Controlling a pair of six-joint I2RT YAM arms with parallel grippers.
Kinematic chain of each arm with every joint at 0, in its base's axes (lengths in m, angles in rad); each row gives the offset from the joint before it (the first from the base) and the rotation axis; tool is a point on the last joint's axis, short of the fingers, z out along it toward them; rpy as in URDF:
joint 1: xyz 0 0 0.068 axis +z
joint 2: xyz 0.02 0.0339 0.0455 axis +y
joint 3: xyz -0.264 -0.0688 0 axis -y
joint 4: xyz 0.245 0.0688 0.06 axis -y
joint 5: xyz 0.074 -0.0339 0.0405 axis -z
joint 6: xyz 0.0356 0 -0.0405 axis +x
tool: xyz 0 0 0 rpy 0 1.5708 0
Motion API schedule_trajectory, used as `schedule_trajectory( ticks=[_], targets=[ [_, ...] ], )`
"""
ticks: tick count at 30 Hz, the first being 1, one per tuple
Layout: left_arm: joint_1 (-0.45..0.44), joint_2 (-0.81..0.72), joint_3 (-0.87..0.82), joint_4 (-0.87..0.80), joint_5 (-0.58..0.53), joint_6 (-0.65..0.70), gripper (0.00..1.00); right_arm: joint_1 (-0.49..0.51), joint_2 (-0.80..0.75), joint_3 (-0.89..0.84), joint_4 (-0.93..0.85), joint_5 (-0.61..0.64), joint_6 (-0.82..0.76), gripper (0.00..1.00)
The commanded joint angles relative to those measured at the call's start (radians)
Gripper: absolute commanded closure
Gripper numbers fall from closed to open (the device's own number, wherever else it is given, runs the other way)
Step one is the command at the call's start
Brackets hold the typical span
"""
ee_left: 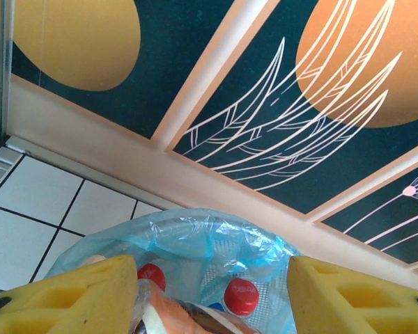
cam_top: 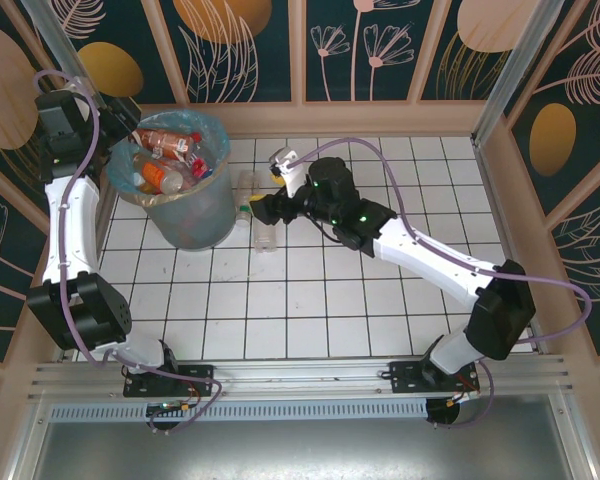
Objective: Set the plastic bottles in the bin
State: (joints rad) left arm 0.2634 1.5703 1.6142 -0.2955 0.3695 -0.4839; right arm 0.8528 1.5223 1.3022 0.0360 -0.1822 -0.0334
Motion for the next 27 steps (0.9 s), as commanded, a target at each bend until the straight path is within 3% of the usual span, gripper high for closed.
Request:
schedule_trajectory(
  ticks=[1, 10, 18, 27],
  targets=[
    [-0.007, 0.026, 0.011, 0.009, 0.040, -0.006, 0.43, 0.020, 0.017, 0.055, -0.020, 0.021, -0.032, 0.23],
    [-0.101, 0.055, -0.066, -0.008, 0.028, 0.041, 0.52, 0.051, 0.067, 0.098, -0.047, 0.020, -0.048, 0.23],
    [-0.151, 0.019, -0.189, 0.073, 0.082, -0.008, 0.54, 0.075, 0.084, 0.108, -0.079, 0.035, -0.070, 0.23],
    [-0.151, 0.014, -0.061, 0.014, 0.004, 0.027, 0.53, 0.077, 0.089, 0.113, -0.078, 0.074, -0.061, 0.23]
  ],
)
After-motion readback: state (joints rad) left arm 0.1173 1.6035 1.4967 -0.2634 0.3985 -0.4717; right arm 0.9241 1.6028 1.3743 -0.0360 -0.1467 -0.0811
